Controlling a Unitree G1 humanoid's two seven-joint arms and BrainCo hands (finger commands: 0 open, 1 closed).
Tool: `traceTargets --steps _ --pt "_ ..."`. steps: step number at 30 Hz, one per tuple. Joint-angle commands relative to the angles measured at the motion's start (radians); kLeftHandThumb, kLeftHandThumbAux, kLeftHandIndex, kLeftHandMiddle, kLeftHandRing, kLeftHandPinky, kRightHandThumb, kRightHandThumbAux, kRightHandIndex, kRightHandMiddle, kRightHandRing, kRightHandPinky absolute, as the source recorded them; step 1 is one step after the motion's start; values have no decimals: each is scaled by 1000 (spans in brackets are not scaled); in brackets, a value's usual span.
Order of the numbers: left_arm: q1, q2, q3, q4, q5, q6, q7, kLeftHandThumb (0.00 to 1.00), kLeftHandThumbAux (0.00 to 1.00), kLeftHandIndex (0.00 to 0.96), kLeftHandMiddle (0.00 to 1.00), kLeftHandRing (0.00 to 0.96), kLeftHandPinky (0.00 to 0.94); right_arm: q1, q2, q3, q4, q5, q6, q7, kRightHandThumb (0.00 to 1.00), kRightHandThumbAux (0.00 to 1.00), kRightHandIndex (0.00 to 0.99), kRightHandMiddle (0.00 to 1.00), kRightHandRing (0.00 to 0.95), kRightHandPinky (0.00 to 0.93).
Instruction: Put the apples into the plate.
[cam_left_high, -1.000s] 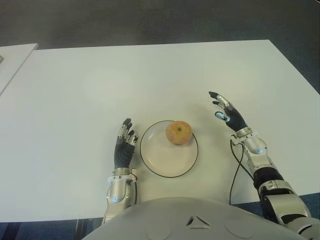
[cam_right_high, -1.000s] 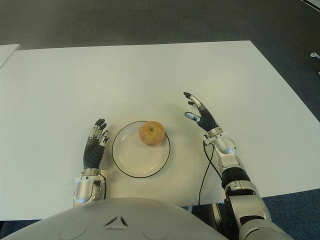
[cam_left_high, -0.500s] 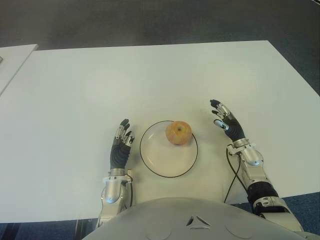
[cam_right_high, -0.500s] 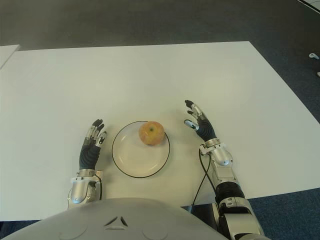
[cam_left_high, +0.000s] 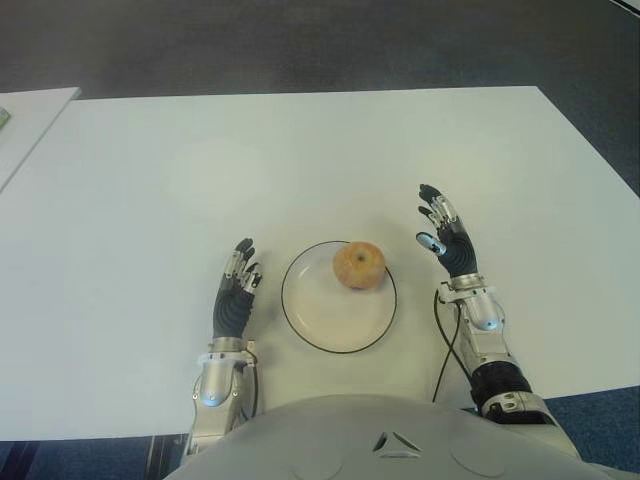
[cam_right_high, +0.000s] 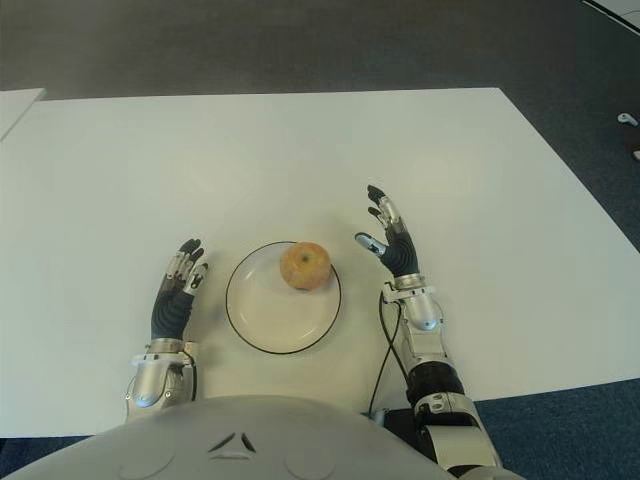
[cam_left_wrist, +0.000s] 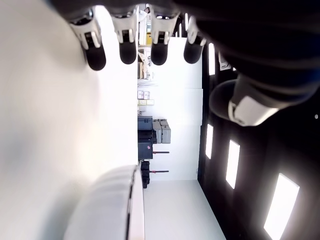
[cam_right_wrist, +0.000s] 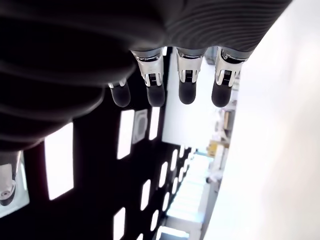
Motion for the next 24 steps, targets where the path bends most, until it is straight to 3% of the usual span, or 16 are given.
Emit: traceTargets --steps 1,24 --pt "0 4 8 25 -8 -5 -14 52 454 0 0 0 0 71 46 14 105 -61 -44 -51 93 452 0 0 0 0" --pt "-24 4 18 55 25 -86 -2 42 441 0 0 0 0 79 67 40 111 -93 -89 -101 103 452 0 0 0 0"
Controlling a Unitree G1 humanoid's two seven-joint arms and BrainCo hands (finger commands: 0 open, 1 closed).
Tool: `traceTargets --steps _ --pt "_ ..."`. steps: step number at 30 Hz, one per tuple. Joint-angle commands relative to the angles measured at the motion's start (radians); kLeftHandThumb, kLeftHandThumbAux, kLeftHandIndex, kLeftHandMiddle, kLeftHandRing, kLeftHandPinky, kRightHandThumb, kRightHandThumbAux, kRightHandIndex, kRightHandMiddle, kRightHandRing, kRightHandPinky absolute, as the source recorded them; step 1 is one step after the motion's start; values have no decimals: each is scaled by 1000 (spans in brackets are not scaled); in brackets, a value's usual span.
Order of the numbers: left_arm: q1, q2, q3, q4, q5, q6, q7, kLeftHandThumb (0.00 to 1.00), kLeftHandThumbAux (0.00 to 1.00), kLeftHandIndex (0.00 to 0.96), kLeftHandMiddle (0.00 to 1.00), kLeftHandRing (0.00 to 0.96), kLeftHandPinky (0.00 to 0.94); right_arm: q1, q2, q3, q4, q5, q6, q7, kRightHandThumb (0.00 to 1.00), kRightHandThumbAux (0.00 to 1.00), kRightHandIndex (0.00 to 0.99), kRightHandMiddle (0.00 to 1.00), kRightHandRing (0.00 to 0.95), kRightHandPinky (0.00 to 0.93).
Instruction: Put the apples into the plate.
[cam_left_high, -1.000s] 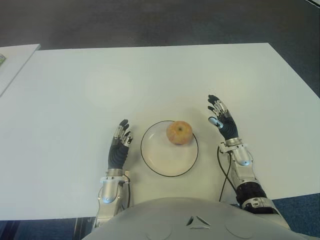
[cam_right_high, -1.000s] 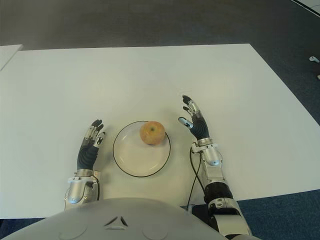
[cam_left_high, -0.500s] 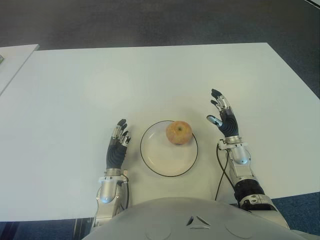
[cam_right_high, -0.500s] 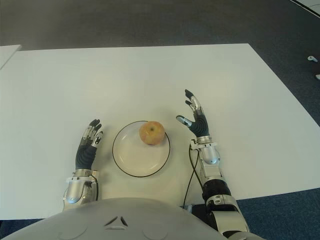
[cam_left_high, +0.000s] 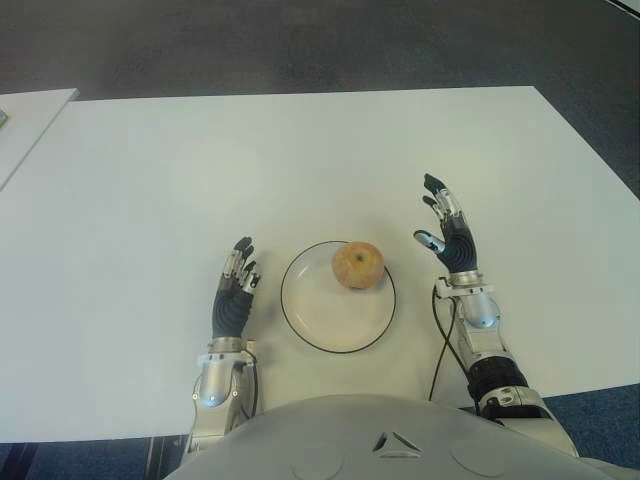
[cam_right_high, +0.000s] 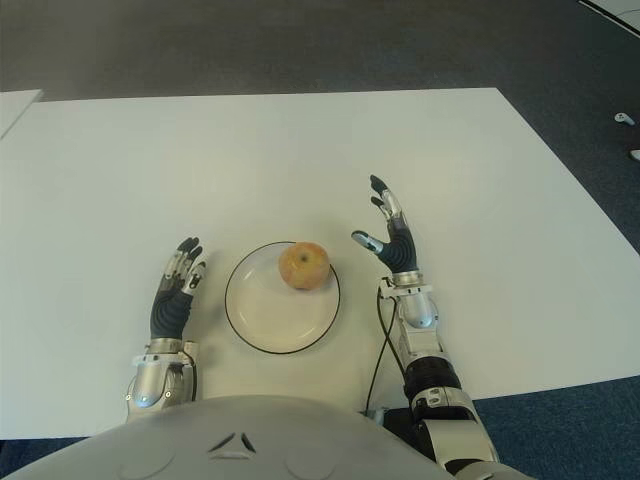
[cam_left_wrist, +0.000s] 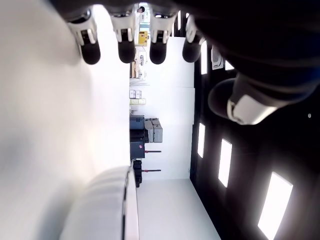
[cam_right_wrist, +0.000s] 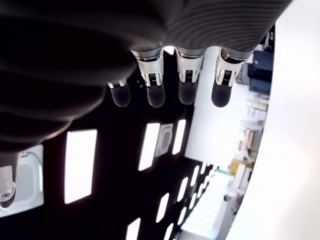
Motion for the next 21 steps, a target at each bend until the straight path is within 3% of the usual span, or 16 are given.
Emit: traceTargets --steps 1,5,12,16,21 --pt "-6 0 8 9 16 -7 8 42 443 0 0 0 0 104 66 32 78 -6 25 2 104 458 0 0 0 0" --pt "-8 -8 11 6 9 4 10 44 450 0 0 0 0 124 86 29 30 57 116 35 108 481 0 0 0 0" --pt "-22 -11 26 32 5 12 5 51 457 0 0 0 0 166 107 18 -107 128 341 61 96 490 0 0 0 0" --pt "-52 0 45 77 4 46 3 48 478 0 0 0 0 194 115 5 -232 181 565 65 78 485 0 0 0 0" --pt "-68 7 52 93 -6 78 -7 51 510 0 0 0 0 217 117 1 -365 184 734 43 68 487 0 0 0 0"
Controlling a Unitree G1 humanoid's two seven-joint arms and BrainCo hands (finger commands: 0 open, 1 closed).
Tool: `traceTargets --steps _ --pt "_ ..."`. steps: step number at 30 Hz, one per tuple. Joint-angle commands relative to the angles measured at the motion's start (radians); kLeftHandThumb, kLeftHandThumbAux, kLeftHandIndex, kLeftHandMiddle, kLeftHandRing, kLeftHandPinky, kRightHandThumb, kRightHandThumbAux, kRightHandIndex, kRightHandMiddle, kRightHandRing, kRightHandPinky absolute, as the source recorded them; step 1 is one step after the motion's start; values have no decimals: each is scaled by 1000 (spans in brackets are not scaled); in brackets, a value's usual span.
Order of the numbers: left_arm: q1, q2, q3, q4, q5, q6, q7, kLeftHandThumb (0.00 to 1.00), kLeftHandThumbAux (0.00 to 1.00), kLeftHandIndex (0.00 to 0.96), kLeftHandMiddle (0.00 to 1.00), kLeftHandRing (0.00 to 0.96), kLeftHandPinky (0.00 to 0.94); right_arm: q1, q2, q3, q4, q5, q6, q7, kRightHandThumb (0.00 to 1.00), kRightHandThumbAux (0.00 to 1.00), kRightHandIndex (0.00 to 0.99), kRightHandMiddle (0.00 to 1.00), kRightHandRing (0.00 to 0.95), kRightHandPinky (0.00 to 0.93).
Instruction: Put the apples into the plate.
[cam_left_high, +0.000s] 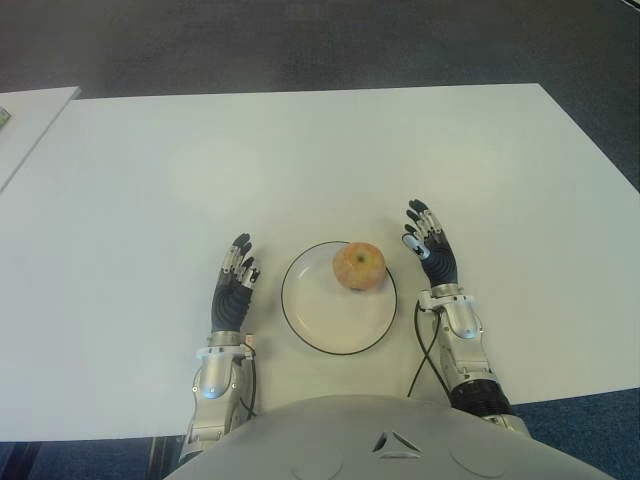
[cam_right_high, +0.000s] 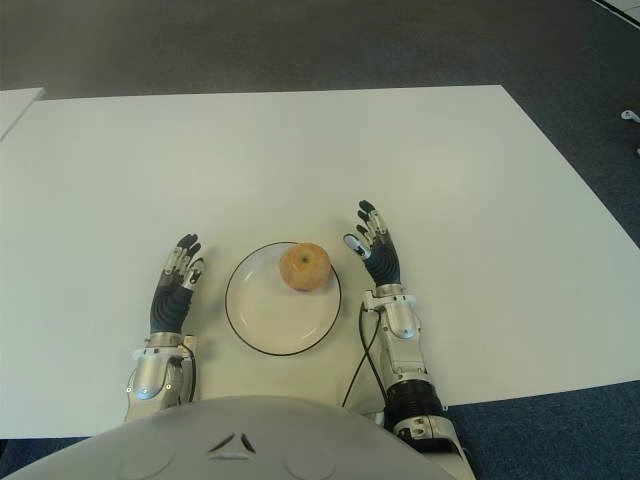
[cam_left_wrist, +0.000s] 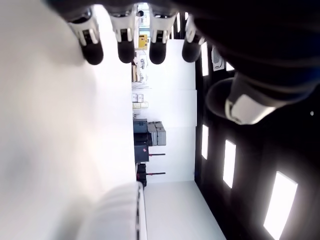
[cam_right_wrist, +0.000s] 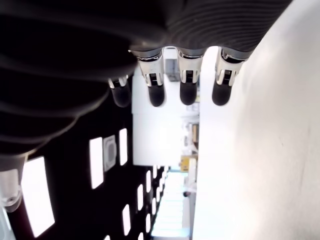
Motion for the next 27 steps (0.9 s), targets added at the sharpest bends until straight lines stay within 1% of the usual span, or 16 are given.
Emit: traceTargets --steps 1,6,10,17,27 --pt "-22 14 18 57 -15 68 -8 53 519 0 0 0 0 81 14 -8 -105 23 259 -26 66 488 0 0 0 0" --pt "-36 17 21 69 -13 80 -6 60 538 0 0 0 0 93 19 -8 -163 3 334 -48 64 495 0 0 0 0" --pt "-39 16 14 47 -6 97 -4 65 540 0 0 0 0 100 22 -6 -212 -6 391 -58 65 496 0 0 0 0" --pt "-29 20 15 35 -15 103 -17 62 544 0 0 0 0 108 28 -7 -231 -8 419 -60 70 498 0 0 0 0" --pt "-20 14 18 20 -37 108 -30 57 554 0 0 0 0 113 36 -12 -239 -14 428 -67 72 491 0 0 0 0"
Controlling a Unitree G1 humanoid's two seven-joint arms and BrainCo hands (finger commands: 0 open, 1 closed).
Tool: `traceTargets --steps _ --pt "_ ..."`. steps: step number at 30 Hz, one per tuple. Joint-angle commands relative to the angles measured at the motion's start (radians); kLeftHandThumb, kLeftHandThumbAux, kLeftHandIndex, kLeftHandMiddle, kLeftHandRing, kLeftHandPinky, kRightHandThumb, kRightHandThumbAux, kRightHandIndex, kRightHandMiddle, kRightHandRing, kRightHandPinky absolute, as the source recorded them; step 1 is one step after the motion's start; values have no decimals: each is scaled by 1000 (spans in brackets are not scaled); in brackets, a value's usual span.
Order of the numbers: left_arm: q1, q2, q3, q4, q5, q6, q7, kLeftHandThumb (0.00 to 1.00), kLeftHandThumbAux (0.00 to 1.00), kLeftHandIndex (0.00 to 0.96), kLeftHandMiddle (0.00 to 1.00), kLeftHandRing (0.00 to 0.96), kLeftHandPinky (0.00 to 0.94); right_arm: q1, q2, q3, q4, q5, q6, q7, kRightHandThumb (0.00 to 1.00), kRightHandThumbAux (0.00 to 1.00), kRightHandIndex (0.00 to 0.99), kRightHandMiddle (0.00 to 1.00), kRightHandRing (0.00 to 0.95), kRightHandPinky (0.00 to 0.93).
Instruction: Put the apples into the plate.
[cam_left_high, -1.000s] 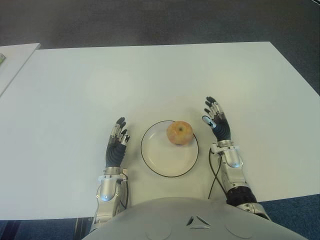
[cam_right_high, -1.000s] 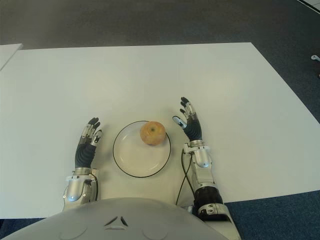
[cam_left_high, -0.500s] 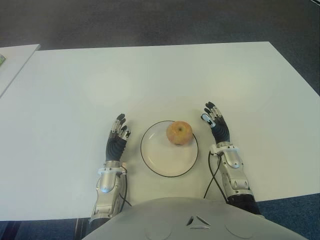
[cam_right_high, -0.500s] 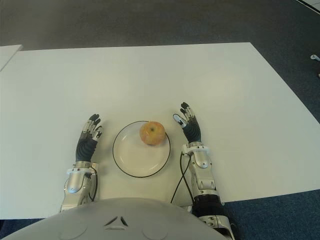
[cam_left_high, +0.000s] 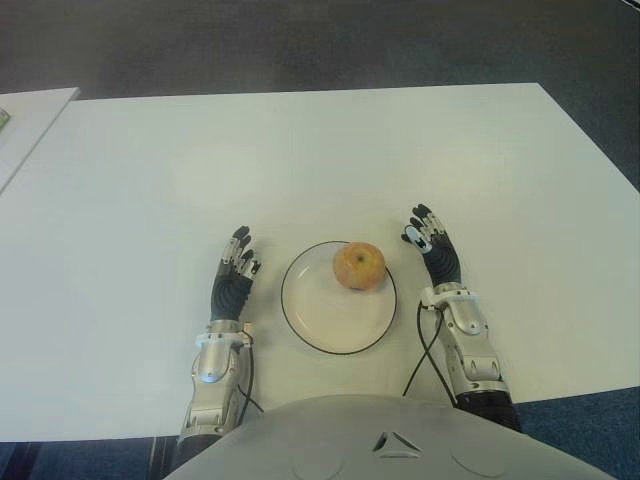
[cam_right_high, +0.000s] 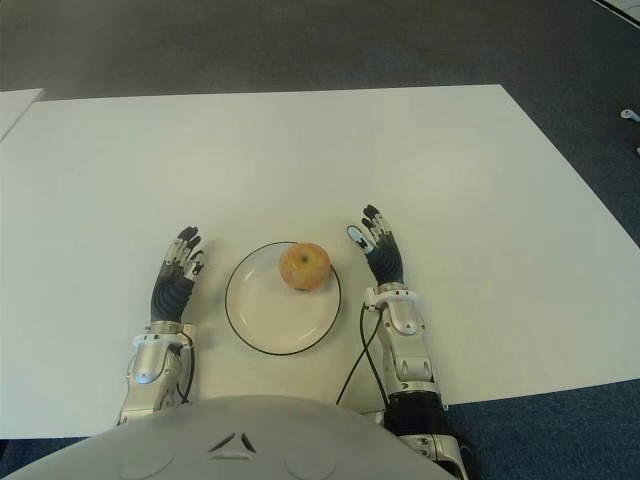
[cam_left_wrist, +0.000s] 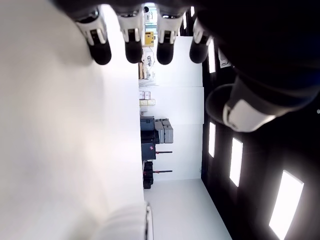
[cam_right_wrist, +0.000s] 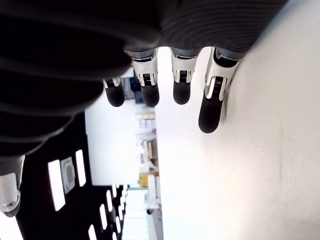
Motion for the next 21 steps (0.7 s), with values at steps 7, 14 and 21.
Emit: traceTargets --steps 7,14,21 --pt "29 -2 -1 7 -25 29 -22 60 558 0 0 0 0 46 11 -9 27 -10 38 -7 77 488 0 0 0 0" --pt "46 -14 -6 5 -32 -8 -22 52 569 0 0 0 0 69 5 -11 26 -15 8 3 82 487 0 0 0 0" --pt "79 -44 -23 9 -18 -83 -10 49 550 0 0 0 0 101 -5 -4 94 -10 -111 55 79 493 0 0 0 0"
